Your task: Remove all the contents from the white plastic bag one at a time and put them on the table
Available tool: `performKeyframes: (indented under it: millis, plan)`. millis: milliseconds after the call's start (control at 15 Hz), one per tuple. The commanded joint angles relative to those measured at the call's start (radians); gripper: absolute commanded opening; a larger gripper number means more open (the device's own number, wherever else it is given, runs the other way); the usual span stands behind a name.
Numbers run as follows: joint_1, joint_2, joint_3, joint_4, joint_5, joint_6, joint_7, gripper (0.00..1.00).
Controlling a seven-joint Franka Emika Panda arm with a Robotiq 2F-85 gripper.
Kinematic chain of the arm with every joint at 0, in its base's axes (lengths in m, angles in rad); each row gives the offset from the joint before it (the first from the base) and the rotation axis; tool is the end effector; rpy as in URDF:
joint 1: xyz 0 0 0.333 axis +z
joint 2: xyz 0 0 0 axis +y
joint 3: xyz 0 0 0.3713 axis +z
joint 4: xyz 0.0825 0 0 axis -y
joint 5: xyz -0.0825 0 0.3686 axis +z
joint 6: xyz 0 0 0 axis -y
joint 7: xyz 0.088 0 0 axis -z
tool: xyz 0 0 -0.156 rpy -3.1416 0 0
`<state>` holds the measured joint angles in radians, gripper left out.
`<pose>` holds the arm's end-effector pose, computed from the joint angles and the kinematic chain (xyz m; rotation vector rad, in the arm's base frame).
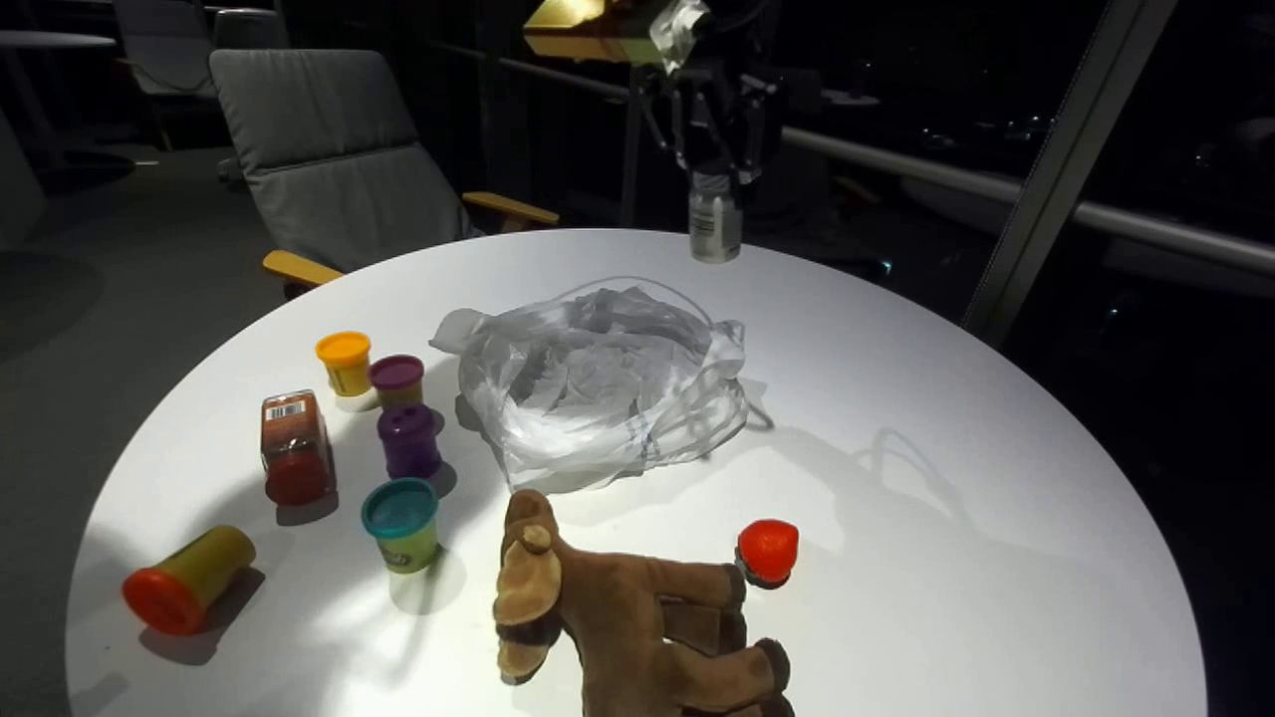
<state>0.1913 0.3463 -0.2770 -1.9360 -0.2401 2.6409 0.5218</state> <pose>0.6720 -0.0432 0.3688 2.8701 -0.5586 0.6022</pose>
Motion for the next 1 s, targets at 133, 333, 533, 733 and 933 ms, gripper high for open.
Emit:
performKeyframes:
  millis: [133,333,533,733,933]
  plan:
    - [-0.117,0.016,0.019,-0.045,0.020,0.039,-0.043,0.26]
    - [-0.166,0.081,0.029,-0.049,0.055,0.052,-0.070,0.26]
    - [-0.205,0.153,0.037,-0.045,0.105,0.053,-0.100,0.26]
    - [-0.238,0.202,0.052,-0.049,0.163,0.101,-0.133,0.26]
    - [-0.260,0.232,0.066,-0.049,0.212,0.148,-0.163,0.26]
